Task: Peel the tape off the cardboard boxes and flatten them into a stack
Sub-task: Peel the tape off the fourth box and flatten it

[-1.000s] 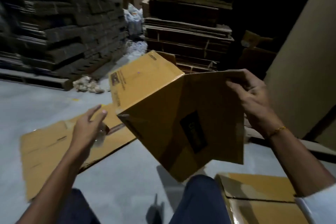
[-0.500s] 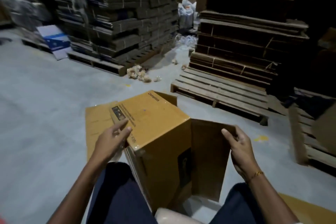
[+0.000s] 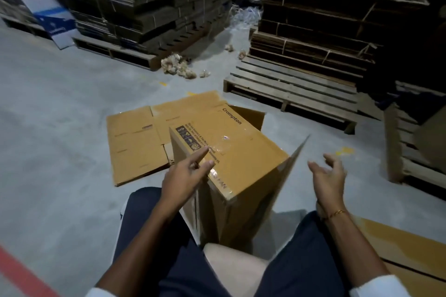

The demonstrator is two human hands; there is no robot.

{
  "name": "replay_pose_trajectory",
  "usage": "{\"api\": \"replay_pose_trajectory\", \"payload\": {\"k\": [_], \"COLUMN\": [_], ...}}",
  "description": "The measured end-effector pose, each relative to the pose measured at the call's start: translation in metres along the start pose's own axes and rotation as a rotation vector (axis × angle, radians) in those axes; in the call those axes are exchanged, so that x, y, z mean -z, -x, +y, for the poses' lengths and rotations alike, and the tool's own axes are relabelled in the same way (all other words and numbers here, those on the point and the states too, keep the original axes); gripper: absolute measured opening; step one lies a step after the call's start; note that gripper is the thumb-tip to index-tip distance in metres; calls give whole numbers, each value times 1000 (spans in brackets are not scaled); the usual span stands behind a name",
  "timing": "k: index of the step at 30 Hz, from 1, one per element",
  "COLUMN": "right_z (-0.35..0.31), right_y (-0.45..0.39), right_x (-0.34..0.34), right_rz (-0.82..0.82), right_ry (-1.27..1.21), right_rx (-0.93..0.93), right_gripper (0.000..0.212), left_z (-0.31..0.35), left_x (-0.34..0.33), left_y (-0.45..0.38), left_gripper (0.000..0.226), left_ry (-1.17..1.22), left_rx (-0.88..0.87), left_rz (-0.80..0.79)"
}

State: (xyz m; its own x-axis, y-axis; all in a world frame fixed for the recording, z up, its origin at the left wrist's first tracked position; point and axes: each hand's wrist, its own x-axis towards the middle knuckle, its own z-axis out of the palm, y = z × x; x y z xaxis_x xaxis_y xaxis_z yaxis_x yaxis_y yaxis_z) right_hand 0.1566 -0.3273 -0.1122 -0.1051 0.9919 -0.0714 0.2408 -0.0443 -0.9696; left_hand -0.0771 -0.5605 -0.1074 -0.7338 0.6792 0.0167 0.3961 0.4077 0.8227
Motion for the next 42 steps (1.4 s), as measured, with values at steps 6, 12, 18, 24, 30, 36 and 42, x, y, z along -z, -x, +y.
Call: {"api": "replay_pose_trajectory", "payload": {"k": [6,12,18,24,30,36,42], "right_z": [14,16,18,13,11,11,7], "right_y": [126,168,175,167,164,152,140], "right_x": [-24,-35,-31,-33,-41,-41,-37], "right_rz": [-458,-471,-461,-379,-322,-340,-410], "right_ry": [-70,-103,-98,-229,-256,-199,-89], "right_rx": [-70,41,118,-19,-8,43,128], "right_gripper": [14,28,30,30,18,17,12], "left_z": [4,13,26,29,32,28,29], "left_x": [-11,-21,-33,-39,-39,-40,-40], "left_y": [6,7,3,0,0,4,2], "left_gripper": [48,46,47,48,48,51,52], "left_ry": [-35,-35,-8,4,-33,-26,-44], "left_rx": [-13,37,70,61,41,25,35], "left_rz": [52,113,125,126,143,135,133]}}
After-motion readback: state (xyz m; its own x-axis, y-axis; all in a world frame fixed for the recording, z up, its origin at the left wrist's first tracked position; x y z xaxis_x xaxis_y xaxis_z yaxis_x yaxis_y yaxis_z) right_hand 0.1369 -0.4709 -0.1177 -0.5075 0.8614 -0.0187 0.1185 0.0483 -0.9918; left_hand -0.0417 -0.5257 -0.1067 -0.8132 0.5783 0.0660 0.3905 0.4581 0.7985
